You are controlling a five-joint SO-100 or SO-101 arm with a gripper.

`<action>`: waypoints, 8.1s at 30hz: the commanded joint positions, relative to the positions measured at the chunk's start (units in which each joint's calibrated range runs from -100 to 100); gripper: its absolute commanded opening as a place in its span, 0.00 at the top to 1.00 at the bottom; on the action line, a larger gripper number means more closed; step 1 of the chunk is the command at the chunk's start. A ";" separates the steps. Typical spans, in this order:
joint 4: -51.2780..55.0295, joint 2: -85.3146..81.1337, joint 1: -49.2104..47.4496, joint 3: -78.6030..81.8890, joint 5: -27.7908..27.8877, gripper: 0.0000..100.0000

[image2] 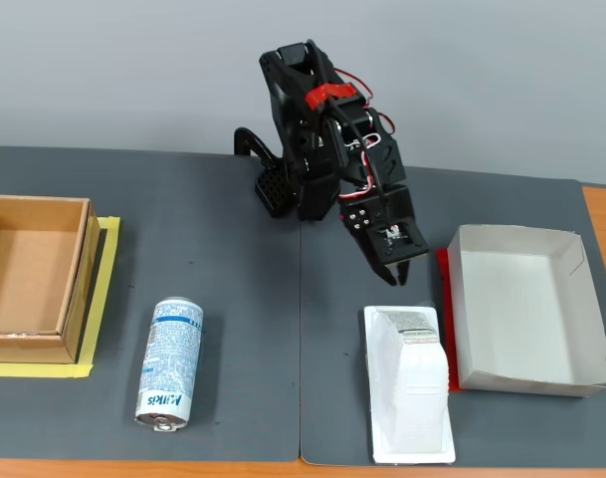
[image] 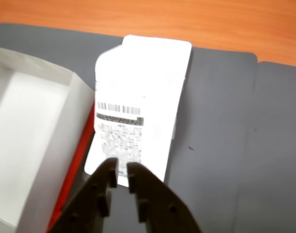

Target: Pick the sandwich and put it in the gray box

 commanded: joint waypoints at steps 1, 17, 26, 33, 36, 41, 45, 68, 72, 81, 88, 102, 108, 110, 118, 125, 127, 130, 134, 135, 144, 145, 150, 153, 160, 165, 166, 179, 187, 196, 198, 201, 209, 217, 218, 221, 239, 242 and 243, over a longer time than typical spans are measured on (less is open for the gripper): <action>-0.83 5.58 -1.93 -9.47 -2.19 0.98; -0.48 23.39 -1.78 -25.75 -7.77 0.98; 0.13 31.78 -1.41 -32.81 -7.35 0.98; 5.94 39.16 -1.41 -40.68 -7.72 0.98; 8.29 40.85 -1.33 -43.66 -7.77 0.98; 8.64 41.45 0.38 -44.84 -7.77 0.98; 9.76 41.28 1.43 -44.93 -7.56 0.98; 12.72 41.96 1.28 -44.93 -3.03 0.73; 12.63 42.13 0.61 -44.93 -1.46 0.74; 11.93 44.33 -1.26 -44.93 -0.01 0.73; 11.67 46.45 -1.18 -45.02 -0.11 0.73; 8.46 51.88 -2.67 -48.73 -0.06 0.73; 8.98 55.86 -2.90 -52.44 -0.01 0.74; 9.24 56.28 -2.82 -52.53 -0.01 0.74; 9.33 56.54 -0.96 -50.54 -0.06 0.74; 8.81 56.54 0.91 -46.10 -0.11 0.74; 8.72 56.54 1.06 -45.56 -0.11 0.74; 8.64 56.54 1.21 -45.29 -0.11 0.74; 8.46 56.62 1.21 -44.11 -0.11 0.74; 8.46 56.71 1.21 -43.84 -0.11 0.74; 8.46 58.49 1.21 -44.02 -0.11 0.87; 8.46 58.49 1.21 -44.02 -0.11 0.91; 8.46 58.15 1.21 -44.11 -0.11 0.98; 8.46 57.64 1.21 -44.11 -0.11 0.98; 8.72 55.10 1.06 -44.29 0.10 0.98; 9.33 50.43 0.98 -43.66 0.36 0.98; 9.42 49.50 0.98 -43.66 0.41 0.98; 15.06 36.62 -1.18 -43.93 0.41 0.98; 16.45 28.48 -4.46 -44.29 0.46 0.98; 16.10 23.56 -11.10 -44.93 0.46 0.98; 16.53 24.24 -12.67 -46.83 0.41 0.98; 15.84 25.17 -15.43 -48.36 0.41 0.98; 15.75 34.16 -19.01 -56.05 0.41 0.98; 11.67 45.86 -22.29 -65.64 0.41 0.98; 11.41 47.04 -22.74 -66.55 0.41 0.98; 11.41 50.43 -23.49 -68.63 0.41 0.98; 9.50 60.01 -23.86 -75.50 0.36 0.98; 9.76 59.59 -23.64 -75.23 0.41 0.97; 9.76 59.51 -23.64 -75.14 0.41 0.97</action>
